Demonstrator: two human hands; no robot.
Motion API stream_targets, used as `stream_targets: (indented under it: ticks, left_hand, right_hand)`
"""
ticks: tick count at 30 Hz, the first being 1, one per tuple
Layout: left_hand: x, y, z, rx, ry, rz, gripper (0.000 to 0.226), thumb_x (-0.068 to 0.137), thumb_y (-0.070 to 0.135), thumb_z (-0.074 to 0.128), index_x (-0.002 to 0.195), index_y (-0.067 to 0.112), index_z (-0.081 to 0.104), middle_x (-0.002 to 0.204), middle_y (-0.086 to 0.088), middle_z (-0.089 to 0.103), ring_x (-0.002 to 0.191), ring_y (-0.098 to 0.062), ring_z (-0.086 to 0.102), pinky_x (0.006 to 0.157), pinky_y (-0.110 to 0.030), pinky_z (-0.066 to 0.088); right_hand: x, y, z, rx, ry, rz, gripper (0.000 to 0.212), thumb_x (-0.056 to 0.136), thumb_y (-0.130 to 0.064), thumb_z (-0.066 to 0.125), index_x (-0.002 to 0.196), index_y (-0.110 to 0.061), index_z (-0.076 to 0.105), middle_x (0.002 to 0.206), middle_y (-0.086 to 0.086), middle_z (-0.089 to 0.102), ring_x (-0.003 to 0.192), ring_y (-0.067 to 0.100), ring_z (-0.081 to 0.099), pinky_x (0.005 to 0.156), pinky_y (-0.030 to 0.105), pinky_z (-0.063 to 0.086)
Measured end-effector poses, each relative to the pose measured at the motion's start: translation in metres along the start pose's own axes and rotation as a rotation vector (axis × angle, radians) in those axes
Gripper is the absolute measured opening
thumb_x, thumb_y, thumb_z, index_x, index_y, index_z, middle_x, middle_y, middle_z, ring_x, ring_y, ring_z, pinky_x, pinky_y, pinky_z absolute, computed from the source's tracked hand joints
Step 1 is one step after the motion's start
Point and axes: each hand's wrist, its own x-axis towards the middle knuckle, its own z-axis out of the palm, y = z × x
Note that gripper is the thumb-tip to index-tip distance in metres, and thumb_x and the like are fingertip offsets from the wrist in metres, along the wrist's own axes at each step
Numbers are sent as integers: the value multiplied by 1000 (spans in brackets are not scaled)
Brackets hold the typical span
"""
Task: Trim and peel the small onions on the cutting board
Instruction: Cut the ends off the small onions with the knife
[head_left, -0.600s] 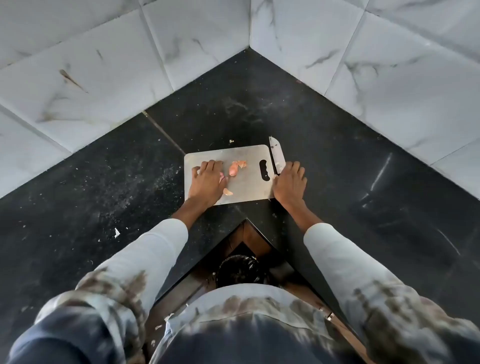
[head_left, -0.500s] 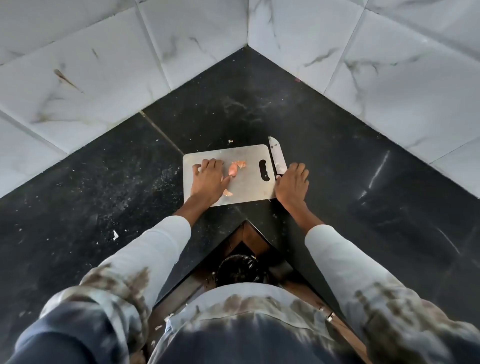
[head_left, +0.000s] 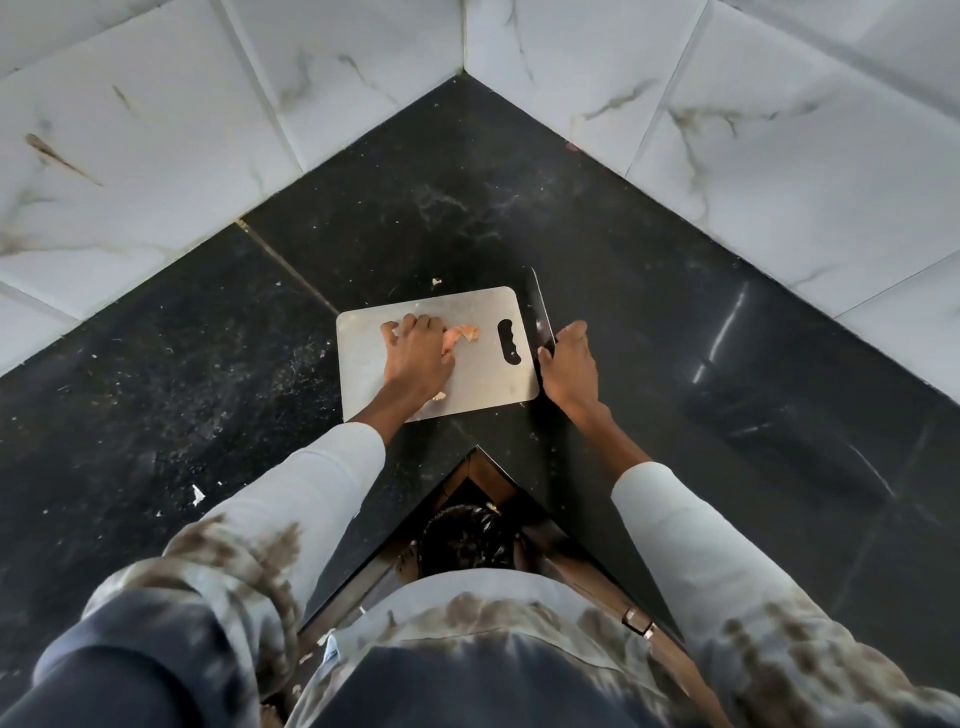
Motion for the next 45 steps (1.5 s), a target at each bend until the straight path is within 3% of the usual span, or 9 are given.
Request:
stream_targets:
  ticks: [5, 8, 12, 14, 17, 27, 32, 39, 45]
  left_hand:
    - [1, -2, 7, -68, 43, 75, 29, 103, 27, 63, 132, 27, 68, 142, -4, 54, 139, -27, 47, 123, -56, 24]
    - [2, -2, 8, -81, 67, 69, 31, 100, 23, 65, 131, 25, 67, 137, -3, 57, 136, -25, 50, 121, -53, 26]
    - [2, -2, 6, -91, 104, 72, 29, 98, 26, 69, 127, 23, 68, 134, -2, 62, 132, -24, 54, 119, -51, 24]
    - [2, -2, 6, -87, 97, 74, 28, 98, 29, 71, 125, 24, 68, 134, -1, 63, 131, -23, 56, 119, -50, 22]
    - [3, -3, 9, -95, 97, 77, 25, 98, 30, 71, 122, 26, 69, 133, 1, 63, 127, -22, 58, 120, -49, 23]
    - [5, -2, 16, -270, 139, 6, 25, 94, 5, 72, 117, 16, 78, 118, -1, 73, 113, -22, 65, 115, -38, 39]
    - [5, -2, 9, -363, 100, -34, 12, 92, 6, 74, 94, 18, 78, 96, 1, 75, 91, -18, 67, 94, -40, 60]
    - [3, 4, 1, -385, 68, -2, 12, 94, 3, 73, 90, 12, 79, 91, -1, 71, 85, -16, 64, 83, -36, 62]
    - [-1, 3, -3, -361, 90, 51, 21, 96, 2, 66, 83, 17, 72, 93, 0, 68, 91, -14, 58, 89, -30, 55]
  right_hand:
    - [-20, -20, 10, 143, 27, -117, 31, 107, -15, 62, 136, -8, 53, 136, 9, 57, 110, 17, 64, 89, 25, 48]
    - [-29, -26, 24, 130, -15, -189, 30, 109, -26, 58, 135, -11, 52, 132, 6, 53, 99, 12, 60, 86, 32, 53]
    - [-37, -33, 38, 158, -85, -232, 24, 112, -28, 52, 132, -16, 43, 103, 2, 65, 73, 15, 65, 62, 37, 58]
    - [-42, -35, 42, 161, -126, -257, 21, 114, -25, 45, 132, -14, 42, 83, -1, 63, 60, 17, 61, 50, 38, 48]
    - [-50, -33, 46, 183, -164, -296, 21, 114, -15, 39, 134, -10, 40, 69, 0, 56, 51, 13, 49, 48, 29, 31]
    - [-64, -28, 56, 185, -232, -312, 34, 113, -9, 39, 147, -9, 31, 71, 4, 58, 53, 17, 53, 46, 28, 34]
    - [-66, -31, 58, 145, -239, -310, 37, 115, -16, 39, 150, -11, 29, 70, -1, 56, 51, 11, 52, 48, 22, 32]
    - [-66, -29, 55, 61, -256, -294, 38, 114, -14, 38, 150, -9, 27, 85, 10, 66, 59, 16, 58, 55, 38, 47]
    - [-71, -31, 56, 71, -250, -276, 19, 114, -13, 34, 132, -17, 32, 75, 12, 65, 58, 27, 61, 51, 39, 44]
